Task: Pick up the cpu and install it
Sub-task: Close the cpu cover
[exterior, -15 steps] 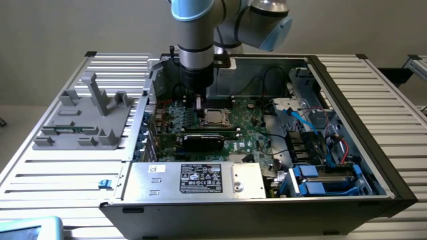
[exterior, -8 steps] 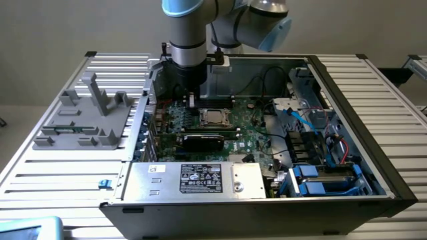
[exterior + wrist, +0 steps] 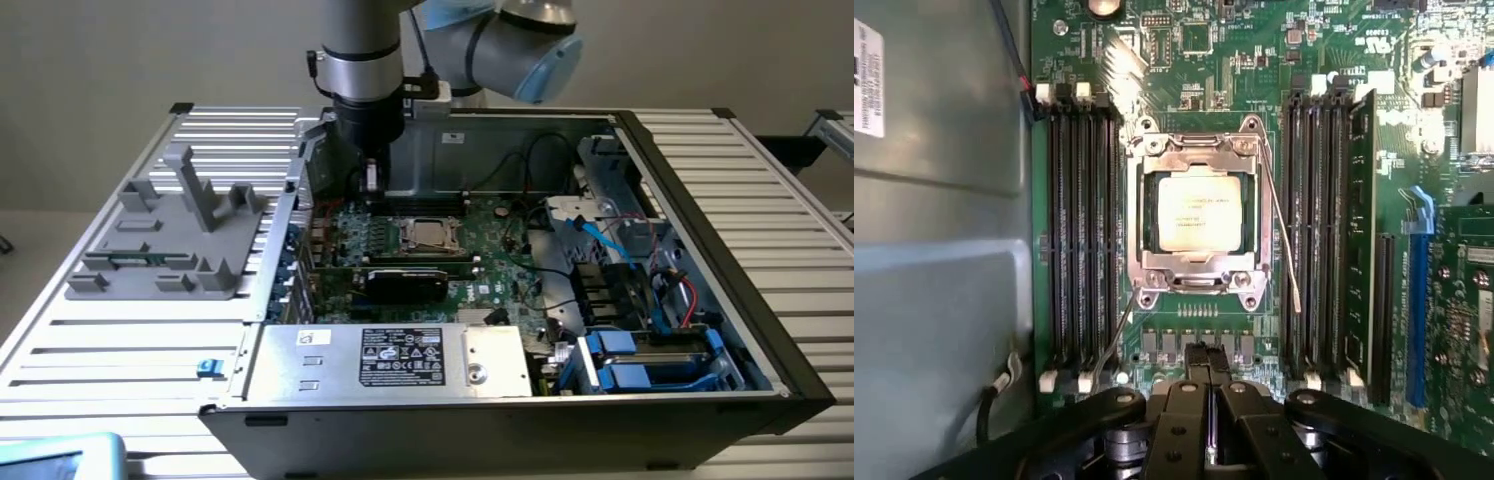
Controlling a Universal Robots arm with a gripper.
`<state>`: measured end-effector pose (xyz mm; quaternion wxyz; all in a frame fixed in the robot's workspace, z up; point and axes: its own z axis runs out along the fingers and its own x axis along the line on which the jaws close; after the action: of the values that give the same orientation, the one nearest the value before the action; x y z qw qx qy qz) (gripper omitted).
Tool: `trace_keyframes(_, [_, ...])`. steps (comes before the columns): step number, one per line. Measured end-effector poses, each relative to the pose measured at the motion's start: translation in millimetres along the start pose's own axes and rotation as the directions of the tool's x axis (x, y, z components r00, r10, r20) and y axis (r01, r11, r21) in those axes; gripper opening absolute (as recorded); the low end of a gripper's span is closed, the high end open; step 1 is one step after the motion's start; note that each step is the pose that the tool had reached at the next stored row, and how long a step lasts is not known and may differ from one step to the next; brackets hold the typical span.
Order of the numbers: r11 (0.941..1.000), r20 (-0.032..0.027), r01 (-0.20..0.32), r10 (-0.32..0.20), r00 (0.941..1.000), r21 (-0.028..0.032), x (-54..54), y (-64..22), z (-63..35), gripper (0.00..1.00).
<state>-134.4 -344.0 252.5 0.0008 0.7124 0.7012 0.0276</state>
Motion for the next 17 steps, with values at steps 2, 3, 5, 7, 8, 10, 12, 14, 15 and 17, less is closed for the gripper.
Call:
trace_keyframes(2, [1.0000, 0.0001, 0.000, 0.000, 1.0000, 0.0001, 0.3, -0.4, -9.3, 0.11])
trace_keyframes(3, [1.0000, -0.0001, 0.000, 0.000, 1.0000, 0.0000, 0.5, -0.4, -13.9, 0.11])
trace_keyframes(5, [1.0000, -0.0001, 0.000, 0.000, 1.0000, -0.0002, 0.9, -0.4, -22.9, 0.11])
trace_keyframes(7, [1.0000, -0.0001, 0.000, 0.000, 1.0000, -0.0002, 1.3, -0.1, -31.7, 0.11])
trace_keyframes(8, [1.0000, 0.0000, -0.001, 0.001, 1.0000, -0.0002, 1.4, 0.1, -36.2, 0.11])
trace_keyframes(10, [1.0000, 0.0002, -0.004, 0.004, 1.0000, -0.0003, 1.7, 0.3, -43.2, 0.11])
trace_keyframes(12, [1.0000, 0.0003, -0.008, 0.008, 1.0000, -0.0005, 1.9, 0.4, -44.8, 0.11])
trace_keyframes(14, [0.9999, 0.0000, -0.012, 0.012, 0.9999, -0.0008, 2.1, 0.4, -45.3, 0.11])
trace_keyframes(15, [0.9999, 0.0002, -0.013, 0.013, 0.9999, -0.0007, 2.3, 0.4, -45.8, 0.11])
trace_keyframes(17, [0.9999, 0.0005, -0.014, 0.014, 0.9999, -0.0006, 3.5, 0.4, -46.9, 0.11])
